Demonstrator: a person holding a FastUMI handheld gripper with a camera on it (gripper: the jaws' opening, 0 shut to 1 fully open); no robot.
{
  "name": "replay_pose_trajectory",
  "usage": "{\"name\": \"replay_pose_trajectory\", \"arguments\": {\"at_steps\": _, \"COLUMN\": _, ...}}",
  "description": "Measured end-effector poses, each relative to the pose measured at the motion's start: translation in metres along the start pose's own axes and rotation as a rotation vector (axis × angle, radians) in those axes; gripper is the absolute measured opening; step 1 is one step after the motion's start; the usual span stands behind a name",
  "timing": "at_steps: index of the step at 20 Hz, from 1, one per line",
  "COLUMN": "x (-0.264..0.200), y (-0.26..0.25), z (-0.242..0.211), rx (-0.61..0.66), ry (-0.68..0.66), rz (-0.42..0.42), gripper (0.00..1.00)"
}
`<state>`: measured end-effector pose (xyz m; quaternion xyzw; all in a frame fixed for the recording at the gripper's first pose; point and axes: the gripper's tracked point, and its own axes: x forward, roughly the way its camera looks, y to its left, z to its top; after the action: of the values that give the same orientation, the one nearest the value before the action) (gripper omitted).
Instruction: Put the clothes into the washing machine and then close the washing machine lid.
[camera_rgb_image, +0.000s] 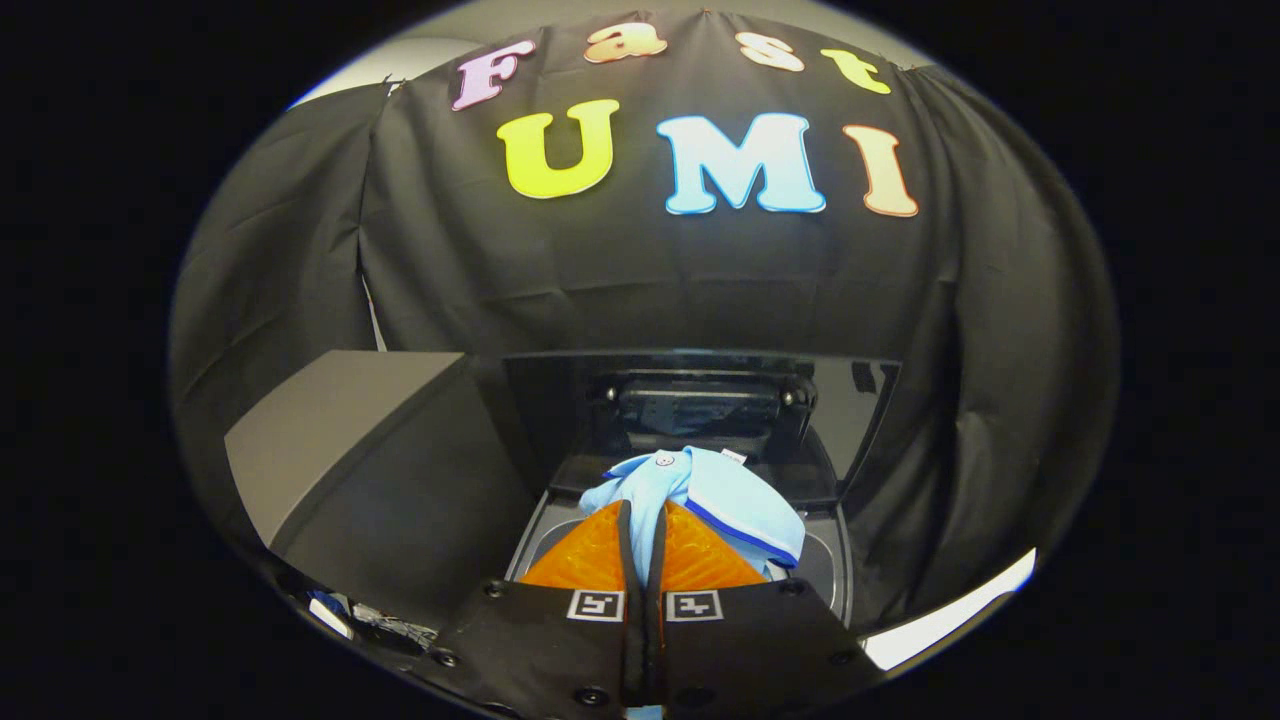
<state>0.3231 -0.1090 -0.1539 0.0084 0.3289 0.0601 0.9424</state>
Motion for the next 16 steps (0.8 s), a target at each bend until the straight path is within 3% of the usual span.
{"name": "replay_pose_trajectory", "arguments": {"at_steps": 9, "x": 0.043, "y": 0.0, "z": -0.056, "rx": -0.071, "ry": 0.08, "rz": -0.012, "gripper": 0.01}}
{"name": "replay_pose_trajectory", "arguments": {"at_steps": 16, "x": 0.068, "y": -0.003, "z": -0.092, "rx": -0.049, "ry": 0.153, "rz": -0.028, "gripper": 0.02}}
